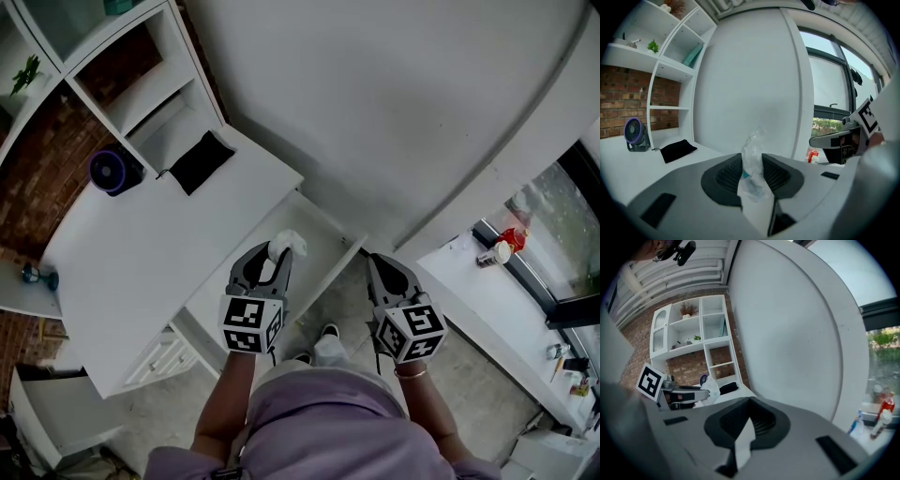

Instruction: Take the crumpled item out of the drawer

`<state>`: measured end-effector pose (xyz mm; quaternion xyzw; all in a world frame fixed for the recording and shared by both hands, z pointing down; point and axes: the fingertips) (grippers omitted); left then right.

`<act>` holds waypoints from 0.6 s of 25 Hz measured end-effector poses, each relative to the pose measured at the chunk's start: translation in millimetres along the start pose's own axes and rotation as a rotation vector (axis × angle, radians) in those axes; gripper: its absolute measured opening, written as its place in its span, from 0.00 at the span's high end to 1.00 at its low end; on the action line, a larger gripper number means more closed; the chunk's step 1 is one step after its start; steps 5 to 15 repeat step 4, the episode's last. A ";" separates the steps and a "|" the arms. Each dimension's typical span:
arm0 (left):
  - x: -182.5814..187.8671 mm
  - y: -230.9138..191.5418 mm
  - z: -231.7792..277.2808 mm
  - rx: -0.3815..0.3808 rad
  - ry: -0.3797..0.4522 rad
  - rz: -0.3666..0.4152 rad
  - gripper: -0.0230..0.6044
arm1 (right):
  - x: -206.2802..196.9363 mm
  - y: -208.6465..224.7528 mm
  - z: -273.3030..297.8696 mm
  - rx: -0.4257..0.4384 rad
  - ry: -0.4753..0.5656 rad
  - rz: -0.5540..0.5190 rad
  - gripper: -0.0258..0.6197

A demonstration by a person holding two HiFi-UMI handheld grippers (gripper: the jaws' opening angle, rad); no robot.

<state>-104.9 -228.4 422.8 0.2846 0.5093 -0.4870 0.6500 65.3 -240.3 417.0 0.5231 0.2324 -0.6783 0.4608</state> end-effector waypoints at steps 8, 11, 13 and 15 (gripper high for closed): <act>-2.7 -3.1 -1.1 0.006 -0.007 -0.001 0.76 | -1.2 -2.9 0.7 0.006 -0.002 -0.001 0.96; -2.7 -3.1 -1.1 0.006 -0.007 -0.001 0.76 | -1.2 -2.9 0.7 0.006 -0.002 -0.001 0.96; -2.7 -3.1 -1.1 0.006 -0.007 -0.001 0.76 | -1.2 -2.9 0.7 0.006 -0.002 -0.001 0.96; -2.7 -3.1 -1.1 0.006 -0.007 -0.001 0.76 | -1.2 -2.9 0.7 0.006 -0.002 -0.001 0.96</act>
Point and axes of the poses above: the fingertips, and each gripper's own axes: z forward along the fingers, y to its right, x out of its top, and after that the axes turned 9 degrees about -x, right-handed
